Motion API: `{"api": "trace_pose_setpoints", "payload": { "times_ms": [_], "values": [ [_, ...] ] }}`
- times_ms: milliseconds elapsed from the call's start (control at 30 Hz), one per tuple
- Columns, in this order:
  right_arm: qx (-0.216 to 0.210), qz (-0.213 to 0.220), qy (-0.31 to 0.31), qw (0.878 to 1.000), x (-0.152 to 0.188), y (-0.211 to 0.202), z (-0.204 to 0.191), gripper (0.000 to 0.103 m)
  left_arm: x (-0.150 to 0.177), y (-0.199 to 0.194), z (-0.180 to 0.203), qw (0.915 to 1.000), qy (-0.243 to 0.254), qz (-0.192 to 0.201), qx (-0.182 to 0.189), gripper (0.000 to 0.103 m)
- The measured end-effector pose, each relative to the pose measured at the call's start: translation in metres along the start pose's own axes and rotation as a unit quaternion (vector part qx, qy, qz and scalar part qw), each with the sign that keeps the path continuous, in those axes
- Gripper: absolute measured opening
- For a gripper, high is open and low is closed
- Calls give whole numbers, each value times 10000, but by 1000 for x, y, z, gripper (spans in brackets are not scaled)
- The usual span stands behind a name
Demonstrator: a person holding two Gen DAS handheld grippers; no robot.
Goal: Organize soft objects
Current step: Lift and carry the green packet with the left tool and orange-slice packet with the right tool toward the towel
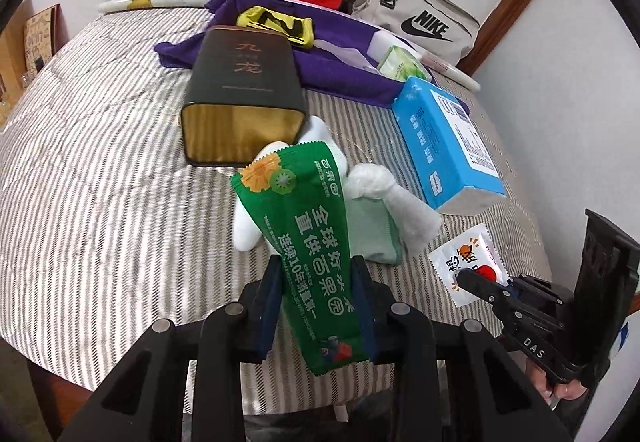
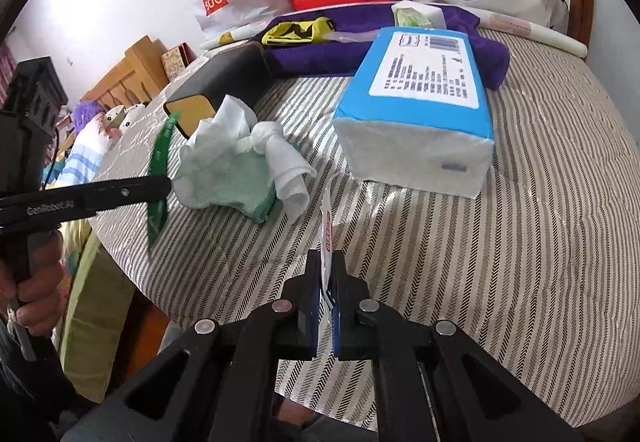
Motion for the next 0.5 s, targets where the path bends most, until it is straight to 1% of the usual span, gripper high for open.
{"api": "trace_pose_setpoints", "payload": {
  "times_ms": [267, 500],
  "values": [
    [59, 111, -35, 9999, -4, -10, -2, 4, -4, -12, -19, 9998, -150, 117, -62, 31],
    [202, 327, -84, 9992, -15, -33, 0, 4, -14, -21, -28, 9996, -215, 162, -114, 31]
  ]
}}
Point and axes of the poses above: each gripper's, at about its wrist camera, not at the fingertips, and y roughly the way its jaws point, z to its right, x to its underside, the point moved 9 cm from there along y, roughly the way its jaws point, and after that the axes turned 1 degree about -z, right-handed, at the moved point
